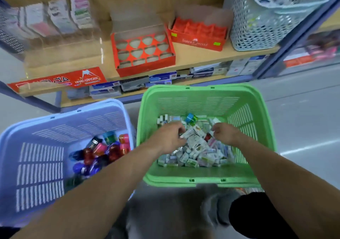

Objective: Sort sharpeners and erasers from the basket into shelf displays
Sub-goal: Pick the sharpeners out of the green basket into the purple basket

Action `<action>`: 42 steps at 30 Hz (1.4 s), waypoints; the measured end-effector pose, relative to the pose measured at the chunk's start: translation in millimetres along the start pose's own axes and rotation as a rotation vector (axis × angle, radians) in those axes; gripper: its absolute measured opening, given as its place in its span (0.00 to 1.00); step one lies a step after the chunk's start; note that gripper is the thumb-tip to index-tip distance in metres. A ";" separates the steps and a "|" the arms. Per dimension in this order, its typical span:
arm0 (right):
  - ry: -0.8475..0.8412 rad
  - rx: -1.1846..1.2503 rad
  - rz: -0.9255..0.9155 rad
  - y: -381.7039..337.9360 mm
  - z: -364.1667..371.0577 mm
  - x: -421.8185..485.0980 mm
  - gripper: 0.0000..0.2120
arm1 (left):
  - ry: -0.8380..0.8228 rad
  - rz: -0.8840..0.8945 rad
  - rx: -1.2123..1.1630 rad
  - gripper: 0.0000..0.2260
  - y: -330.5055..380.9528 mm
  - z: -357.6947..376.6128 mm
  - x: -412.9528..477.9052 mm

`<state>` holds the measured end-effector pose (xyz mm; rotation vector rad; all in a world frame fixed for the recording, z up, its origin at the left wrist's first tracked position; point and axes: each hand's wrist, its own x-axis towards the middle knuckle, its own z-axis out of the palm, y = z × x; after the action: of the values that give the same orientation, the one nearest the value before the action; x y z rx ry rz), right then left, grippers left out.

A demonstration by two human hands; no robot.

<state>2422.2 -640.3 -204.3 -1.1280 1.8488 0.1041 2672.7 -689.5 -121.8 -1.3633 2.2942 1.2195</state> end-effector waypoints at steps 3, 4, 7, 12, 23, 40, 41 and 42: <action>-0.051 -0.060 -0.035 13.4 24.7 19.3 0.12 | -0.078 -0.123 -0.064 0.18 -2.5 36.5 32.9; -0.040 -0.058 -0.044 15.8 28.6 21.9 0.13 | -0.090 -0.149 -0.058 0.20 -2.8 46.8 41.1; -0.009 -0.018 -0.054 16.3 32.6 28.4 0.10 | -0.036 -0.210 -0.031 0.25 -5.9 66.5 59.5; -0.014 0.056 -0.031 19.3 37.2 34.8 0.19 | -0.026 -0.274 -0.197 0.24 -11.6 69.1 67.3; -0.073 -0.005 0.070 21.6 31.7 27.2 0.26 | -0.050 -0.261 -0.223 0.21 -16.4 64.8 70.0; 0.131 0.566 -0.062 0.8 6.8 15.2 0.15 | 0.114 -0.252 -0.271 0.21 -11.9 62.7 72.6; 0.145 0.609 -0.078 -2.8 2.8 13.8 0.15 | 0.125 -0.238 -0.313 0.22 -10.6 62.4 73.8; 0.152 0.648 -0.089 -6.9 -0.8 12.4 0.15 | 0.126 -0.229 -0.365 0.23 -8.6 61.9 74.3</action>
<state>2425.0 -652.7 -210.6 -0.7665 1.7631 -0.6065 2624.9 -692.8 -206.2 -1.8154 1.9827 1.5654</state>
